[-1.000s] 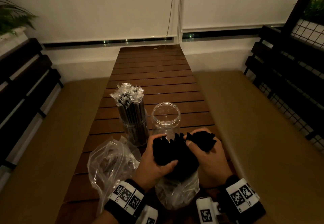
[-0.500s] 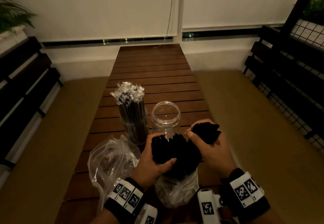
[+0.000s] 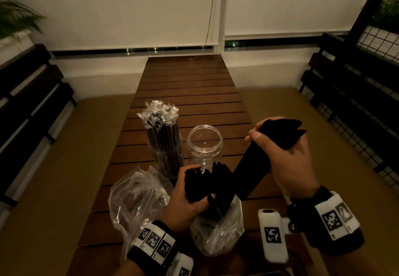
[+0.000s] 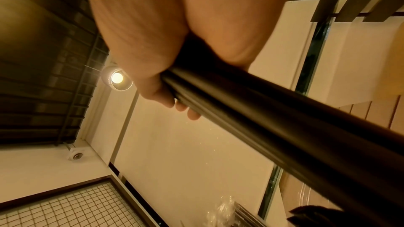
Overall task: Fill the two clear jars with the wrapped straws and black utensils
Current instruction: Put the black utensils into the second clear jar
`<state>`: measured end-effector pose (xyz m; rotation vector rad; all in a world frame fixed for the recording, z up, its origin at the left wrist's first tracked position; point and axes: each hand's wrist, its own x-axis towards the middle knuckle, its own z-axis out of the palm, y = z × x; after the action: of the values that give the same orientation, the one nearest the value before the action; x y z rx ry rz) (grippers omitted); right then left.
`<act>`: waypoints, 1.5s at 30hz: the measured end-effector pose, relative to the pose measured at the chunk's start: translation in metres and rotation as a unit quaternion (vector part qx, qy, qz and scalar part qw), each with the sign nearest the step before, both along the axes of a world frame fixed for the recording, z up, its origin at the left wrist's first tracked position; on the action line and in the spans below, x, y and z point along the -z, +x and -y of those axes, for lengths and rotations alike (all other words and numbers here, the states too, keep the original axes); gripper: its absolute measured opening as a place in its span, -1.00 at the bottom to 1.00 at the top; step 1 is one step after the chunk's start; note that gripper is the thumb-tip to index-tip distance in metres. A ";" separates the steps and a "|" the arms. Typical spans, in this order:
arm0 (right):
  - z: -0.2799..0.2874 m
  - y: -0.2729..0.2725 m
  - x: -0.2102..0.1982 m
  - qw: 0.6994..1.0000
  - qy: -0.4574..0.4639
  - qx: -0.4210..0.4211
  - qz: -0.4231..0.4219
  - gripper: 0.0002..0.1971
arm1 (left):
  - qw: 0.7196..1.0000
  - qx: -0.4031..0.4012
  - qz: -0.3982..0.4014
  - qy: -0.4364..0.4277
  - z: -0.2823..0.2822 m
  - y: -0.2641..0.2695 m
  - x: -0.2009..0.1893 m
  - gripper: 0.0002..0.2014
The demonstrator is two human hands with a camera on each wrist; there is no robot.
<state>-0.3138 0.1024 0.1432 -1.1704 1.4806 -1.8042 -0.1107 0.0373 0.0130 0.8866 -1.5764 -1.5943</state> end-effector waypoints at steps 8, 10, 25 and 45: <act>0.007 -0.024 -0.014 0.996 -0.045 0.005 0.072 -0.79 | 1.000 -0.006 0.010 -0.019 -0.001 0.001 0.001 -0.34; 0.015 -0.035 -0.021 0.994 -0.056 0.004 0.098 -0.81 | 1.000 -0.006 0.009 -0.020 -0.001 0.001 0.001 -0.34; 0.150 -0.015 -0.024 0.993 0.024 -0.071 0.094 -0.65 | 0.999 0.008 -0.004 -0.037 0.003 0.000 0.004 -0.35; 0.178 -0.023 0.021 0.969 0.163 -0.184 0.001 -0.78 | 0.999 -0.011 -0.020 -0.030 0.003 0.003 0.004 -0.36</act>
<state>-0.3372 -0.0752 0.1224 -1.1791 1.3838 -1.2604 -0.1079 0.0348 0.0091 0.8327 -1.5734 -1.5322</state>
